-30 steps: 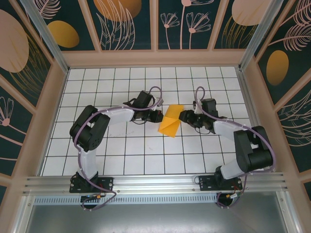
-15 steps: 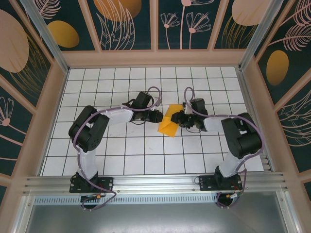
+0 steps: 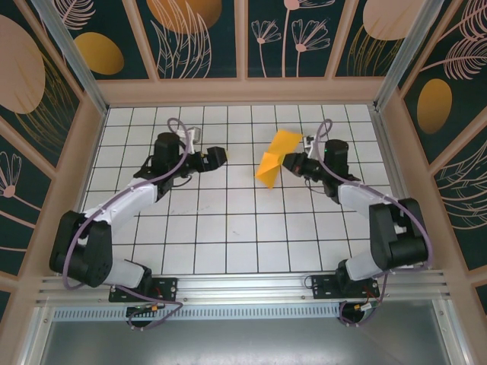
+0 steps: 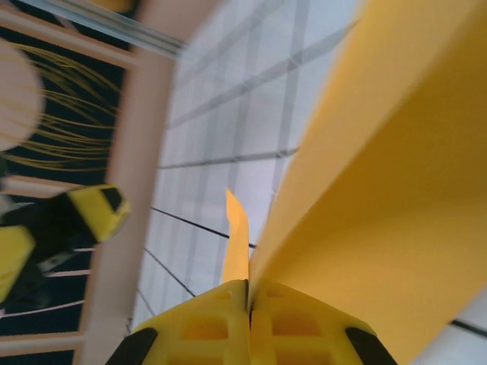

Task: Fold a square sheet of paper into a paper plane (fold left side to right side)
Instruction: Turn over the paper at the center of the table.

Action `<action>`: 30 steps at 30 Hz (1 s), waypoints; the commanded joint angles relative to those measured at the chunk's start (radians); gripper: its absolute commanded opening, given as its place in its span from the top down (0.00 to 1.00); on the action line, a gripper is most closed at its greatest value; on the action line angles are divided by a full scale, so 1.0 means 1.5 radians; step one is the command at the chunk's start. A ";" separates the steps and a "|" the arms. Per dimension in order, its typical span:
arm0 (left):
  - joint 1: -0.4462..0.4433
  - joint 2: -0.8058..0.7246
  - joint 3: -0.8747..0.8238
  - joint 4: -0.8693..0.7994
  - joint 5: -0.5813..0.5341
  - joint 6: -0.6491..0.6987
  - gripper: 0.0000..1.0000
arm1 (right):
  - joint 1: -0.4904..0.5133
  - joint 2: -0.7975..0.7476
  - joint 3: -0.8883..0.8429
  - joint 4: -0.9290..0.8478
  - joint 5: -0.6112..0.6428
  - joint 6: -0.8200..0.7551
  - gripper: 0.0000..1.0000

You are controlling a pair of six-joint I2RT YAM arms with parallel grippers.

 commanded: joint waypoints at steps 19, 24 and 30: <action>-0.056 -0.036 -0.004 0.316 0.268 -0.219 0.25 | 0.135 -0.023 0.206 0.075 -0.142 0.033 1.00; -0.056 -0.038 -0.004 0.307 0.269 -0.211 0.54 | 0.134 -0.026 0.194 0.062 -0.139 0.025 1.00; -0.056 -0.036 0.000 0.278 0.267 -0.187 0.76 | 0.130 -0.031 0.185 0.066 -0.138 0.028 0.99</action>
